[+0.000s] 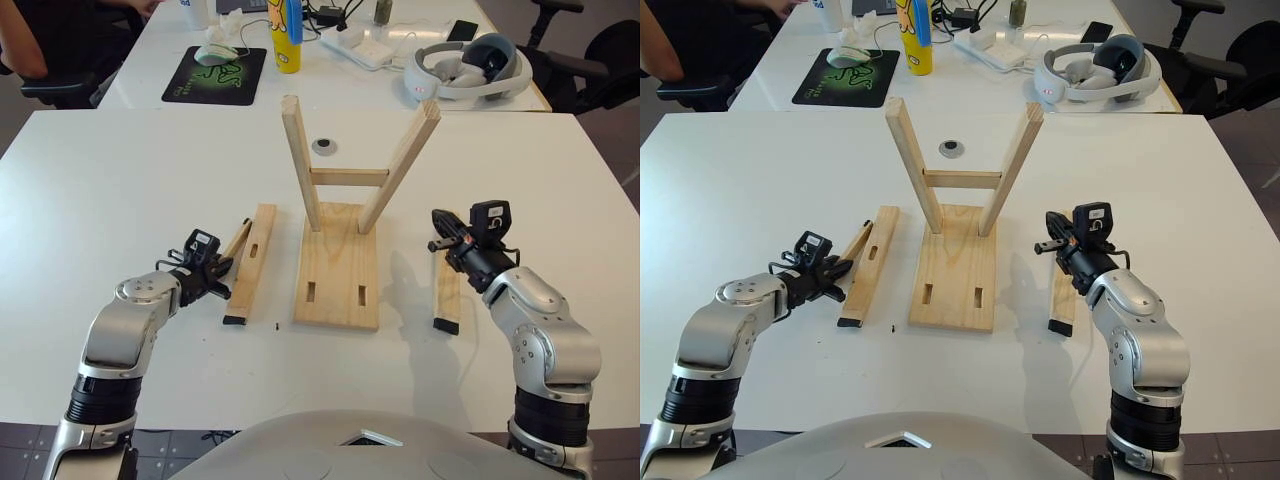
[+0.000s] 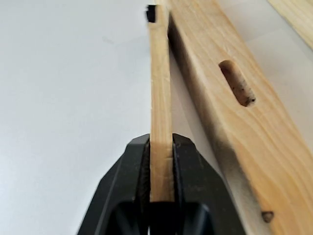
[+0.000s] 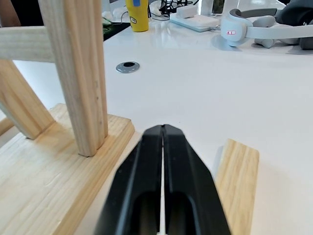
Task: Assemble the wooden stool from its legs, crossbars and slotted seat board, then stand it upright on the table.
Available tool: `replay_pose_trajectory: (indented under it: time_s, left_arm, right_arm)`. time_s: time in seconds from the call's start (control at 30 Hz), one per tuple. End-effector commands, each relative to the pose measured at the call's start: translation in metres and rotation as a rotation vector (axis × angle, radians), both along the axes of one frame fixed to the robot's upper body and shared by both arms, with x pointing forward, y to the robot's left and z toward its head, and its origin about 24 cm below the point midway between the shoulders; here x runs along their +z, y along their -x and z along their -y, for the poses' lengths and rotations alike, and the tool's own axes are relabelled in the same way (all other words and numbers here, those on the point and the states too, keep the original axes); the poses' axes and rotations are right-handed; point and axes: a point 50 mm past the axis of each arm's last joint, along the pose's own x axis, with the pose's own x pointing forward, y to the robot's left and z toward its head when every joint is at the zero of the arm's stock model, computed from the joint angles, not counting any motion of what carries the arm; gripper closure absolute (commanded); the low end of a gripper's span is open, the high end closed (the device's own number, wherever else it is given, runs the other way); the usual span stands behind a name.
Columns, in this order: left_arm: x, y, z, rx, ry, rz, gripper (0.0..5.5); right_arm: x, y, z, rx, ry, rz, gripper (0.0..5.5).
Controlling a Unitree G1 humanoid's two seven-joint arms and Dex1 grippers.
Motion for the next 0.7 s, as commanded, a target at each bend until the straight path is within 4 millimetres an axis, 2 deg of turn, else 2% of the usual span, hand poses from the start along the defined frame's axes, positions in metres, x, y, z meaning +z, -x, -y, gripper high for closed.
replay_pose_trajectory:
  time_s: [0.03, 0.17, 0.23, 0.27, 0.33, 0.4, 0.47, 0.57, 0.67, 0.7]
  left_arm:
    - [0.011, -0.01, -0.006, 0.001, 0.04, 0.065, 5.09]
    - [0.032, -0.024, -0.019, 0.017, 0.151, 0.156, 5.09]
    - [0.046, -0.029, -0.029, -0.003, 0.255, 0.201, 5.09]
    - [0.055, -0.028, -0.035, -0.039, 0.376, 0.202, 5.09]
    - [0.066, -0.027, -0.04, -0.089, 0.511, 0.203, 5.09]
    - [0.076, -0.015, -0.041, -0.188, 0.692, 0.128, 5.09]
    - [0.085, -0.001, -0.045, -0.28, 0.816, 0.043, 5.09]
    - [0.095, 0.009, -0.051, -0.338, 0.883, -0.021, 5.09]
    - [0.106, 0.01, -0.049, -0.386, 0.917, -0.018, 5.09]
    - [0.116, 0.005, -0.042, -0.409, 0.952, 0.027, 5.09]
  right_arm:
    - [0.006, 0.003, 0.006, -0.015, -0.008, 0.037, 5.5]
    - [0.004, 0.016, 0.011, 0.084, -0.049, -0.011, 5.5]
    - [0.003, 0.027, 0.008, 0.202, -0.149, -0.064, 5.5]
    - [0.007, 0.032, 0.002, 0.284, -0.216, -0.073, 5.5]
    - [0.013, 0.038, -0.005, 0.369, -0.281, -0.077, 5.5]
    - [0.022, 0.041, -0.021, 0.484, -0.321, -0.061, 5.5]
    - [0.031, 0.044, -0.033, 0.574, -0.441, -0.038, 5.21]
    - [0.035, 0.045, -0.038, 0.609, -0.569, -0.042, 4.78]
    - [0.041, 0.043, -0.042, 0.613, -0.672, -0.026, 4.35]
    - [0.044, 0.04, -0.045, 0.606, -0.731, -0.013, 4.26]
